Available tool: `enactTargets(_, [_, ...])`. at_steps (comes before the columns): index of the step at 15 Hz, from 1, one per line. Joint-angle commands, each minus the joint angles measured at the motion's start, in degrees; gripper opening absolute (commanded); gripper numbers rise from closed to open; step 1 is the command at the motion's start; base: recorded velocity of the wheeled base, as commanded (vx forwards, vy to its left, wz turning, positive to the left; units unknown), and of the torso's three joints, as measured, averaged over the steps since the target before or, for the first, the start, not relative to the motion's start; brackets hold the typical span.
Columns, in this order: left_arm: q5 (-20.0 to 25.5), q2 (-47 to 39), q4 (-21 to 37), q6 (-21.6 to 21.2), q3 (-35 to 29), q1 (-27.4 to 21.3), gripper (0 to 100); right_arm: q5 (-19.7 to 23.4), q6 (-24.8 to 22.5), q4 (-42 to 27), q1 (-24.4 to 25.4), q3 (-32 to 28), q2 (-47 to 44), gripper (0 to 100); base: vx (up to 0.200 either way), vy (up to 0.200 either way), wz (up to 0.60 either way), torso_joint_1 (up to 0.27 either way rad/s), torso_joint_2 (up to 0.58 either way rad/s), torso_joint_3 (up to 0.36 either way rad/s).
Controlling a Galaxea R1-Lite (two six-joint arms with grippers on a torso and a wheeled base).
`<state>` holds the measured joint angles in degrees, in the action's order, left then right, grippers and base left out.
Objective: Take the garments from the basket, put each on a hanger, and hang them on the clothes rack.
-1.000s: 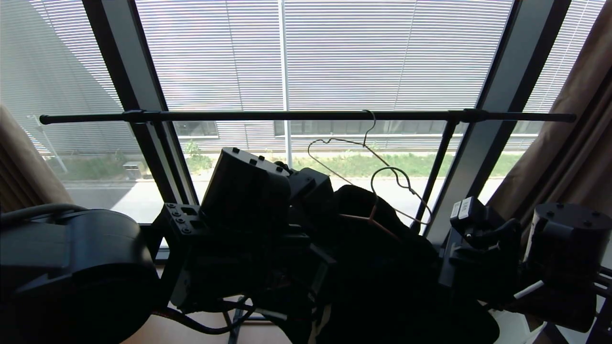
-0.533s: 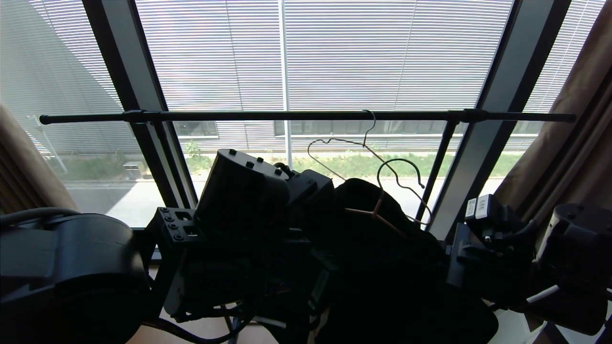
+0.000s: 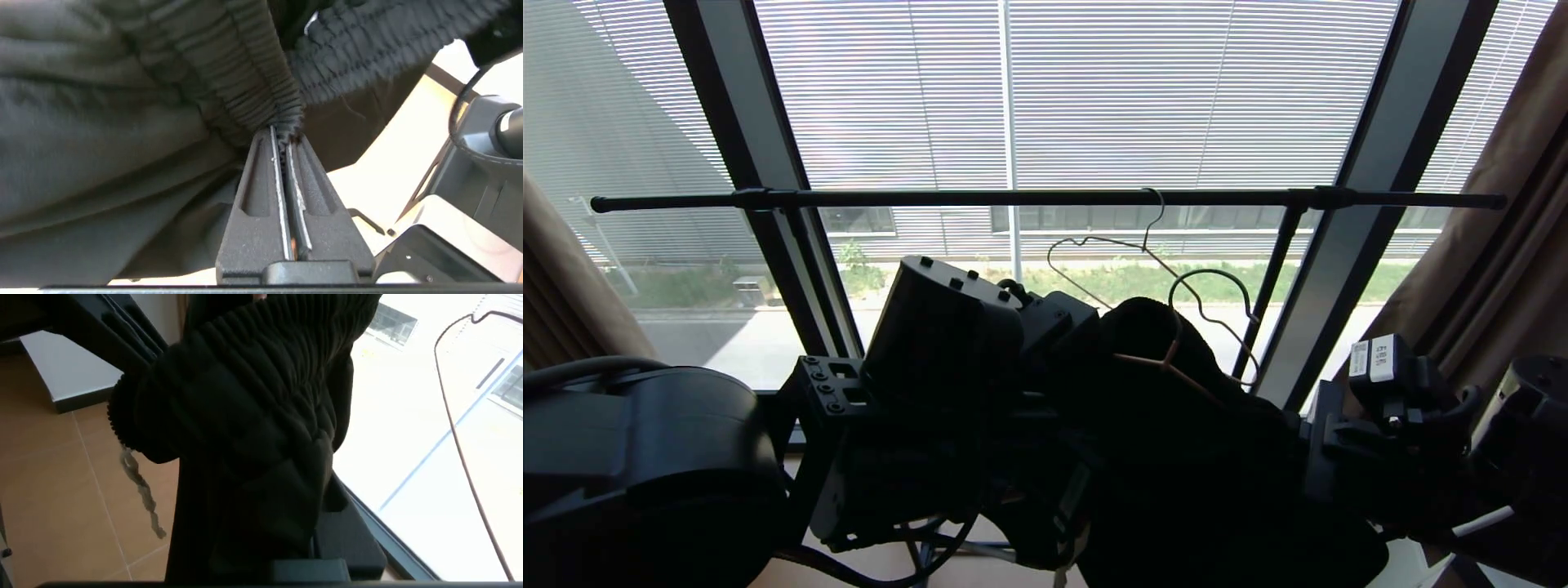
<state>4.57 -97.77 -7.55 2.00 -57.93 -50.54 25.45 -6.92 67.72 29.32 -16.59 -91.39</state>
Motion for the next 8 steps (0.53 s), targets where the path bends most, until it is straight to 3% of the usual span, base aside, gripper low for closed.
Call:
enactTargets(1, [0.00,-0.58,-0.01,-0.33,-0.25,0.01,0,0.03,-0.02,0.04,0.74,0.24,0.95,0,0.000,0.000,0.00,0.000,0.00,0.000])
enactTargets(6, [0.00,-1.46,-0.98,-2.00,-0.25,0.09,0,1.09,-0.02,0.04,0.92,0.95,1.92,0,0.000,0.000,0.00,0.000,0.00,0.000])
enactTargets(7, [0.00,-1.90,-1.59,-2.00,-0.25,0.18,100,1.09,-0.02,0.04,0.92,0.95,1.92,0,0.000,0.000,0.00,0.000,0.00,0.000])
enactTargets(8, [0.00,-2.16,-1.95,-1.91,-0.34,0.18,100,1.09,-0.11,0.04,0.92,0.95,1.92,0,0.000,0.000,0.00,0.000,0.00,0.000])
